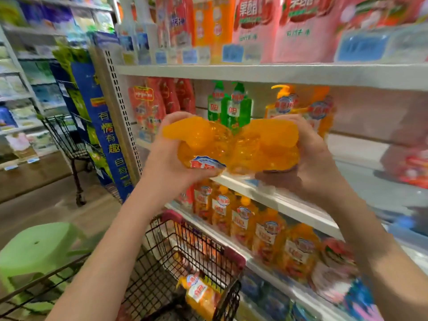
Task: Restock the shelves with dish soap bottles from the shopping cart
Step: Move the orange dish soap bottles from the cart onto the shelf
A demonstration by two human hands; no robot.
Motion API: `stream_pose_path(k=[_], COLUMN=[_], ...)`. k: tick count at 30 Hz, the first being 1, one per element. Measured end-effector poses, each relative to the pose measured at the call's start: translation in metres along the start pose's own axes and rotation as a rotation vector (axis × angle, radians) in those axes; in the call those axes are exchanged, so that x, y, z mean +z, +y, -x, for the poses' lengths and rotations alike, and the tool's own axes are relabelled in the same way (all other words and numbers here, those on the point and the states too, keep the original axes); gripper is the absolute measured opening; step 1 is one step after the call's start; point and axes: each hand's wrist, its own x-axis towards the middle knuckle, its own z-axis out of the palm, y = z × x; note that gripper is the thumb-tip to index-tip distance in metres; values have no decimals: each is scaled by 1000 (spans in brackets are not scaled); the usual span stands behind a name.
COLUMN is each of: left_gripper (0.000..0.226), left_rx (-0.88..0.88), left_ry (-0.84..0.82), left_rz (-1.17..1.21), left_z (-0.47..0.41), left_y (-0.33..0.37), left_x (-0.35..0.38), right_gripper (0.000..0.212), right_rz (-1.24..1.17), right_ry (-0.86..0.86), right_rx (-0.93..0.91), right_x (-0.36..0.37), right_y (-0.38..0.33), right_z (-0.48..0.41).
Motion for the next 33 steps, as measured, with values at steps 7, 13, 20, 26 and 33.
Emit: stream_pose_path(k=[7, 13, 20, 26, 33], left_gripper=[71, 69, 85, 81, 90], left_rx=[109, 38, -178, -202, -285], left_ry=[-123, -172, -357, -400, -488], left_rz=[81, 247, 351, 403, 400], left_z=[-62, -105, -146, -173, -185], left_y=[-9, -28, -55, -61, -63], left_x=[53, 100, 152, 172, 180], right_gripper=[65, 76, 55, 57, 56], right_rz=[231, 467, 473, 286, 164], right_ry=[102, 51, -52, 82, 200], right_rx=[88, 369, 698, 709, 842], right_x=[-25, -33, -53, -57, -57], right_y=[37, 75, 96, 110, 133], right_z=[1, -13, -34, -48, -50])
